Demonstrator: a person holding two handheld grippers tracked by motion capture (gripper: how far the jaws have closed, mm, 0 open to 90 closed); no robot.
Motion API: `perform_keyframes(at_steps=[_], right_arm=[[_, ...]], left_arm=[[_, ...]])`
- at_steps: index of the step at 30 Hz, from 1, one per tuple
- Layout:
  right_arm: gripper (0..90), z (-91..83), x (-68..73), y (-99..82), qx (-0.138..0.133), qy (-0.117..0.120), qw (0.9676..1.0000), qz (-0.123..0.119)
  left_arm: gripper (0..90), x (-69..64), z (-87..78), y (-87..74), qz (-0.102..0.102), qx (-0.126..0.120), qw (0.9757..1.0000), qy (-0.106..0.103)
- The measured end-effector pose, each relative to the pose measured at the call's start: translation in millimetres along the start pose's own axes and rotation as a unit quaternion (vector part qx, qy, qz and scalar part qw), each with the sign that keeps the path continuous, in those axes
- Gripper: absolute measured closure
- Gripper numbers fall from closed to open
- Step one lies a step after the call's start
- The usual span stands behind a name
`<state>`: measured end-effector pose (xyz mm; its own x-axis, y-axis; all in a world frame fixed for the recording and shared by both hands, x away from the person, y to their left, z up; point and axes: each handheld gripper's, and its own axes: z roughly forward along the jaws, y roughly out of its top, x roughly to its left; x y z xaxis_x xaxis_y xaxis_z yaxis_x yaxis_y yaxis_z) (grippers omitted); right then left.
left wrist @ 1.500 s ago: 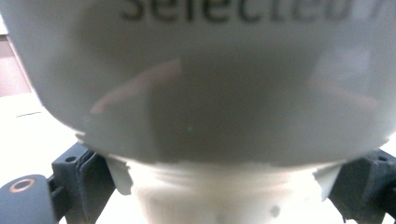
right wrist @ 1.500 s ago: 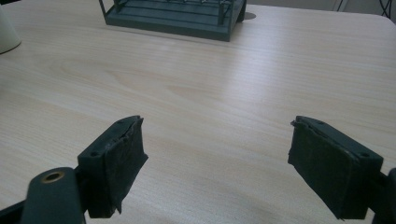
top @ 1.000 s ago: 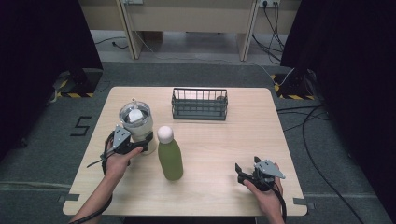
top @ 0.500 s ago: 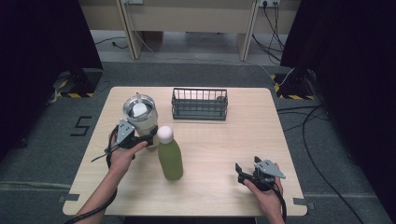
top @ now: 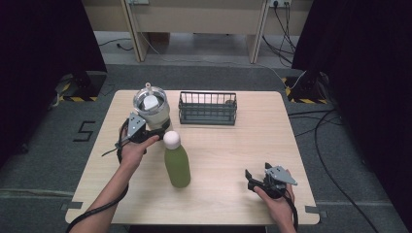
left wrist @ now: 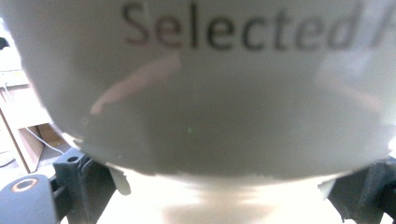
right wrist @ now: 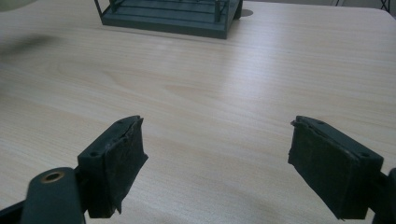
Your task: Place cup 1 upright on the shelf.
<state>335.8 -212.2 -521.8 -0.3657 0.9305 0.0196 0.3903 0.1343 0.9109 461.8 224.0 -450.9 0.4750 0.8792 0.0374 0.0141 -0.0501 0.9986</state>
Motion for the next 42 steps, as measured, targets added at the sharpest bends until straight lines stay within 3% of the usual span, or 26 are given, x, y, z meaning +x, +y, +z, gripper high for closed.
perform_keyframes(at_steps=[9,19,20,34,36,42], right_arm=[[17.9,0.2,0.8,0.1,0.002,-0.002,1.0000,-0.003],[17.9,0.3,0.5,0.2,0.002,0.000,1.0000,0.000],[17.9,0.3,0.5,0.2,0.002,0.000,1.0000,0.000],[17.9,0.5,-0.1,0.2,0.002,0.000,1.0000,0.001],[17.8,0.6,-0.1,0.2,0.002,0.001,1.0000,0.001],[17.9,0.5,-0.6,0.2,0.001,0.001,1.0000,0.001]], left_arm=[[9.4,-2.6,19.5,26.7,0.011,-0.017,0.9997,-0.011],[9.4,-4.7,40.1,39.0,0.005,-0.036,0.9992,-0.016],[9.4,-3.7,43.8,40.4,0.015,-0.039,0.9991,-0.009],[9.3,-10.9,84.7,46.5,-0.007,-0.042,0.9973,0.060],[9.3,-13.3,89.0,47.2,-0.014,-0.041,0.9970,0.064],[9.3,-19.9,104.0,49.4,-0.008,-0.032,0.9966,0.076]])
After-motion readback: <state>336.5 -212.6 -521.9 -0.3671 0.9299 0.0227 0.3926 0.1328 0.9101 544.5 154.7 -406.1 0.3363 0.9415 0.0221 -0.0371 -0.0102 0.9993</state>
